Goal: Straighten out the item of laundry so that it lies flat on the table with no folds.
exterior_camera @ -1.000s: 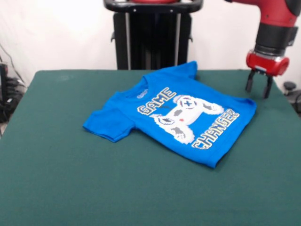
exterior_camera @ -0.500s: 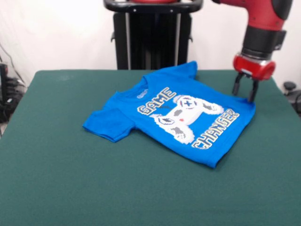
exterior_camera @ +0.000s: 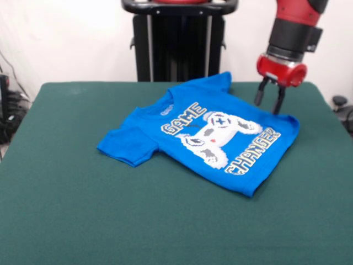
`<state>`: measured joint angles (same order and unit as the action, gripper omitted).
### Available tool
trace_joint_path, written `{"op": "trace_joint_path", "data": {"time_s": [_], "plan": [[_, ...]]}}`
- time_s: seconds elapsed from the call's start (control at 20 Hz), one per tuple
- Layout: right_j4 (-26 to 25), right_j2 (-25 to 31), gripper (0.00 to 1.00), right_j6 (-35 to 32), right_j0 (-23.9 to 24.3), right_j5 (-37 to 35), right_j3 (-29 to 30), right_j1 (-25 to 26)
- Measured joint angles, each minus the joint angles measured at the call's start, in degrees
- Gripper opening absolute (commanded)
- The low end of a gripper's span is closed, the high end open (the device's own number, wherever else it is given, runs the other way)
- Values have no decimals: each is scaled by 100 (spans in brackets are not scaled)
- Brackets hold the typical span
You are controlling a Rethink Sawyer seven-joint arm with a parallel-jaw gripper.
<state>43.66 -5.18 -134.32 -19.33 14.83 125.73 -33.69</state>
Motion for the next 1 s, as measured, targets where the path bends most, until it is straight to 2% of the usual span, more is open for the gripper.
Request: {"op": "trace_joint_path", "data": {"time_s": [0.4,0.55,0.7,1.0], "plan": [[-172,-224,100,0,206,-253,2,-268],[-453,-221,100,0,450,-253,12,-329],[-955,-224,100,0,916,-252,72,-343],[-1398,-224,100,0,1359,-252,252,-317]]}}
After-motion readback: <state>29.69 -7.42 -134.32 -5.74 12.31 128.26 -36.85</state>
